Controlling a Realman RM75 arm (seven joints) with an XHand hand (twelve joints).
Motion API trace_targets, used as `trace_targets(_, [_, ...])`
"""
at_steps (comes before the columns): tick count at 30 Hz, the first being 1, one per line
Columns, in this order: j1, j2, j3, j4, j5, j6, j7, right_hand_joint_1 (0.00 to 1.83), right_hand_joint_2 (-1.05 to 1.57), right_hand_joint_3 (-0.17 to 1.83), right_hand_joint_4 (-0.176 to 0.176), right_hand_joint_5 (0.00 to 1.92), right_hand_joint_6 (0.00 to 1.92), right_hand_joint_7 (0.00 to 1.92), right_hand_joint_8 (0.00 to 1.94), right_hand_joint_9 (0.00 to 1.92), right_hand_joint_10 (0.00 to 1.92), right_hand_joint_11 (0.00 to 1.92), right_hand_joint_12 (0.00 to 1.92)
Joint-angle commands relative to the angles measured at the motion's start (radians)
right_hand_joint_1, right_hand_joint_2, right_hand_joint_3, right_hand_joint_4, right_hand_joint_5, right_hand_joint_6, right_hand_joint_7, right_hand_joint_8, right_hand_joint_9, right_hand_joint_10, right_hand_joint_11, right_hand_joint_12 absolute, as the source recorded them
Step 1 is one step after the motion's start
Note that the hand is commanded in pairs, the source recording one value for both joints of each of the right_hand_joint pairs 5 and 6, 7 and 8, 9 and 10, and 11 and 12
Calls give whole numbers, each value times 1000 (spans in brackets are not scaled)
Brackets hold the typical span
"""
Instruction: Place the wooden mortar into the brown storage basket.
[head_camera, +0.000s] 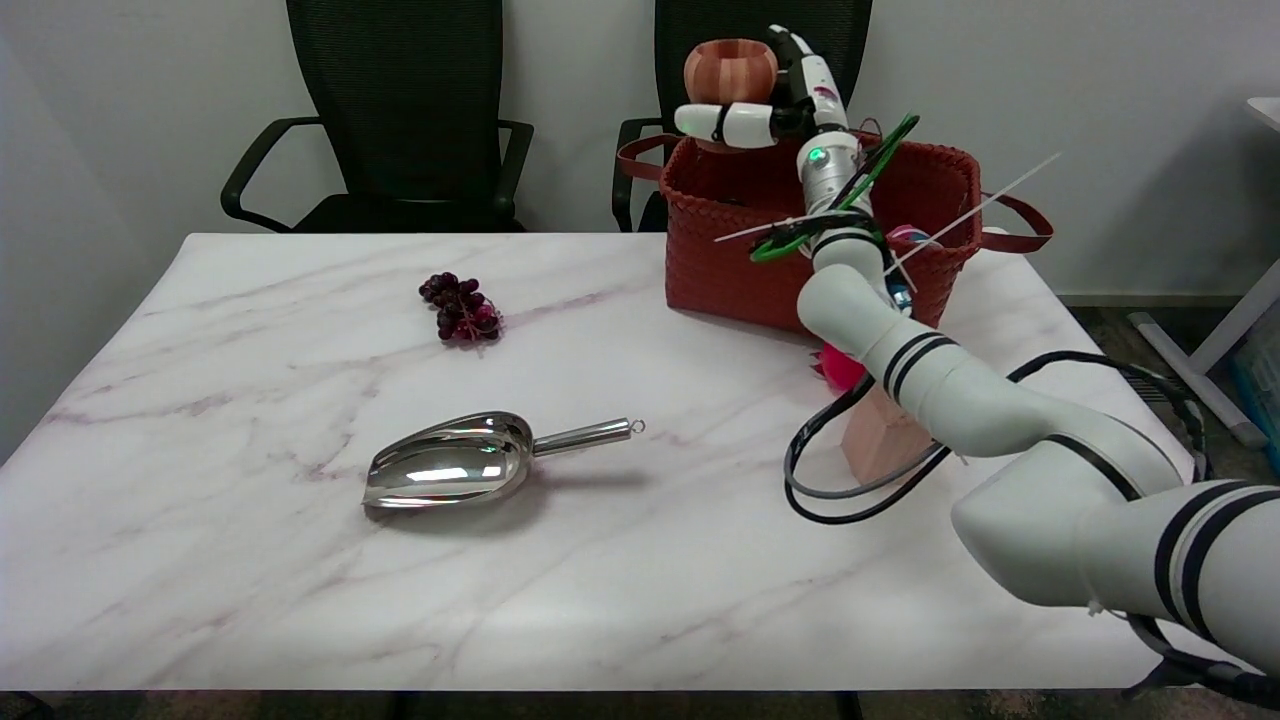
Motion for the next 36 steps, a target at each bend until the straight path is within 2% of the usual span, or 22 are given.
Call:
trace_targets(1, [63,100,27,-73,-6,-175,-268,1153,410,130,0,144,144,989,989,871,871,528,528])
trace_targets(8, [58,114,72,-88,-6,-254,-353,1146,304,46,0,81,81,919,919,804,804,431,431])
trace_targets(14, [59,115,81,-121,-1,-264,-378,1146,292,42,0,79,79,916,916,800,800,418,418])
trace_targets(17, [52,121,88,-116,23,-264,-378,1142,281,57,0,106,106,910,910,788,788,475,475])
trace_targets(20, [50,121,87,-115,38,-264,-378,1132,245,94,0,134,134,859,859,688,688,491,491])
trace_targets(22, [49,121,84,-118,49,-264,-378,1121,205,121,0,110,110,809,809,535,535,416,416])
trace_targets(24, [46,121,80,-120,63,-264,-378,1110,182,134,0,101,101,799,799,484,484,355,355])
trace_targets(31, [34,127,87,-98,90,-259,-378,1087,122,154,0,56,56,470,470,374,374,246,246])
trace_targets(33, [24,133,93,-72,94,-252,-378,1069,52,210,0,0,0,366,366,303,303,128,128])
trace_targets(36, [15,139,104,-29,116,-239,-378,1013,-78,277,0,0,0,126,126,84,84,0,0])
